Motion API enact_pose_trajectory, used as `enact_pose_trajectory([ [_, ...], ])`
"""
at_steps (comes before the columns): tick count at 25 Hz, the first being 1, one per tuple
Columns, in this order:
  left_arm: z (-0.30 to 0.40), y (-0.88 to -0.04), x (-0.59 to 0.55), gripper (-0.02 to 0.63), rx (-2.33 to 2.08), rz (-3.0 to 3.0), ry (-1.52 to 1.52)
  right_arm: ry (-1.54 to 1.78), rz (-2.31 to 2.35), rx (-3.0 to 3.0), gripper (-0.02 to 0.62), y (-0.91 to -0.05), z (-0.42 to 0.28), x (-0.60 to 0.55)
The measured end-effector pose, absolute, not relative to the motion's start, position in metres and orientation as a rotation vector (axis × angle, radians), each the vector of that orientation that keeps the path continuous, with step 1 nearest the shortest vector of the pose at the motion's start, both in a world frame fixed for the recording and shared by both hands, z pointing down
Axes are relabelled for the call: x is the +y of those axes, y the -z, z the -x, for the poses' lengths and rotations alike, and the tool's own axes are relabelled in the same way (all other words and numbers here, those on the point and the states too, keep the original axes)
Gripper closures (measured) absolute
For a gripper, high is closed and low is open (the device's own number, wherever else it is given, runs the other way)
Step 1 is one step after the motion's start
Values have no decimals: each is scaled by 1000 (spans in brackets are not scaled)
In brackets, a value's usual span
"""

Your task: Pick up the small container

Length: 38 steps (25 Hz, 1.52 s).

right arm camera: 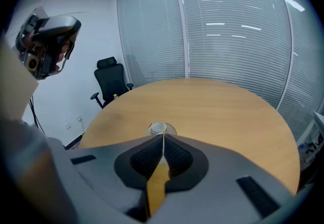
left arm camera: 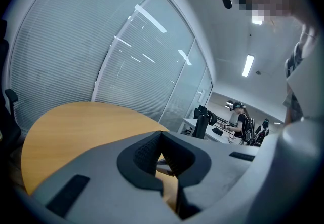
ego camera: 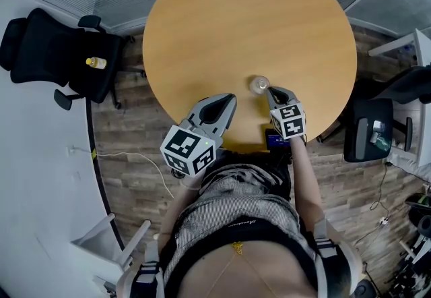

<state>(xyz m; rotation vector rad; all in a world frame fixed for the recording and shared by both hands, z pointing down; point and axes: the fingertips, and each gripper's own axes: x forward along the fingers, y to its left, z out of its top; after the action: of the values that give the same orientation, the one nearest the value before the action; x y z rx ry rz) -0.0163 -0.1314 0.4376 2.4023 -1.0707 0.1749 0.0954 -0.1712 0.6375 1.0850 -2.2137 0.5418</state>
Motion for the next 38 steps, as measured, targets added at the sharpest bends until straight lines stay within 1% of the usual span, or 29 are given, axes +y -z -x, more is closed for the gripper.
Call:
enact_pose_trajectory([
  [15,16,-445,-122,601,-1039,-2389,-195,-554,-1040,-2252,574,-640,-88,-167],
  [21,18,-448,-121,601,-1023,-2386,-201,-607,-1025,-2258,567,-645,-88,-163],
  [22,18,-449,-121,601,-1021,-2384,-204,-613,-1021,-2257,548,-646,-88,-162],
  [23,19,-449,-121,601,-1019,-2383,-206,-619,-1016,-2254,494,-648,-89,-160],
  [24,19,-450,-121,601,-1017,-2381,-210,-623,-1010,-2250,455,-649,-89,-159],
  [30,18,-454,-126,601,-1003,-2382,-230,-640,-995,-2239,406,-658,-87,-159],
  [38,18,-457,-125,601,-1011,-2371,-253,-661,-1016,-2241,313,-670,-84,-169],
])
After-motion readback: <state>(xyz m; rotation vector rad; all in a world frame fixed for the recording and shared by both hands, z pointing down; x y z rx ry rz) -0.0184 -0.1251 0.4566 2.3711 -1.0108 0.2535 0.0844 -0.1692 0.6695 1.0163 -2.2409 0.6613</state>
